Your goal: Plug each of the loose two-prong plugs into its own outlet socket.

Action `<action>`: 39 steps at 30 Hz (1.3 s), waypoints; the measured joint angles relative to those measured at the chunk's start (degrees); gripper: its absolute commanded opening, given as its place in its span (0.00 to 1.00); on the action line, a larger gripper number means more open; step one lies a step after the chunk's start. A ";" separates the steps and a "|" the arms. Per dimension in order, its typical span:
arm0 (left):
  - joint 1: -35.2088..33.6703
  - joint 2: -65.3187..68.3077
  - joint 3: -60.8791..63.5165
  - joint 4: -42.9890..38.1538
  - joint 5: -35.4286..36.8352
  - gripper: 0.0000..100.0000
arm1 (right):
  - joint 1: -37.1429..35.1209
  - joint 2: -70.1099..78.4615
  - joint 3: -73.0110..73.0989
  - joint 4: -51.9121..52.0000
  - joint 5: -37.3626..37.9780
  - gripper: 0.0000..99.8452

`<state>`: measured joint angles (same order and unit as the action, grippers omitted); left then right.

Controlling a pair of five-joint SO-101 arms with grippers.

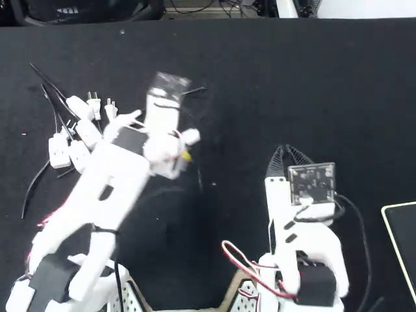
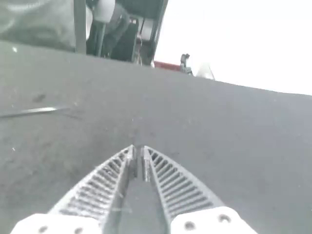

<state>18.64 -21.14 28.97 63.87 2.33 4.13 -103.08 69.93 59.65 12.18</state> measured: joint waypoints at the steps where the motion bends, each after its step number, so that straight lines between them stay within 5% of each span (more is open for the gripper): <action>1: 1.58 0.00 2.11 -2.55 0.00 0.06 | 0.00 0.00 -0.88 0.79 -0.26 0.03; 8: 8.26 0.00 15.03 -23.38 0.00 0.22 | 0.26 0.00 -4.22 2.37 -0.70 0.11; 15: 10.73 0.00 15.91 -24.09 4.57 0.23 | 0.26 8.62 -9.76 2.37 -3.43 0.11; 25: -10.02 0.26 6.07 -8.00 1.93 0.22 | -7.56 32.53 -9.93 -7.47 -5.19 0.11; 31: -22.15 4.22 11.25 -21.10 2.11 0.22 | -18.90 43.08 -9.58 -14.51 -10.29 0.11; 39: -15.65 8.88 12.48 -30.68 9.23 0.30 | -20.22 48.97 3.78 -29.36 -13.63 0.11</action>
<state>2.99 -12.26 41.45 33.19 11.56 -16.09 -54.11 73.71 30.29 -1.45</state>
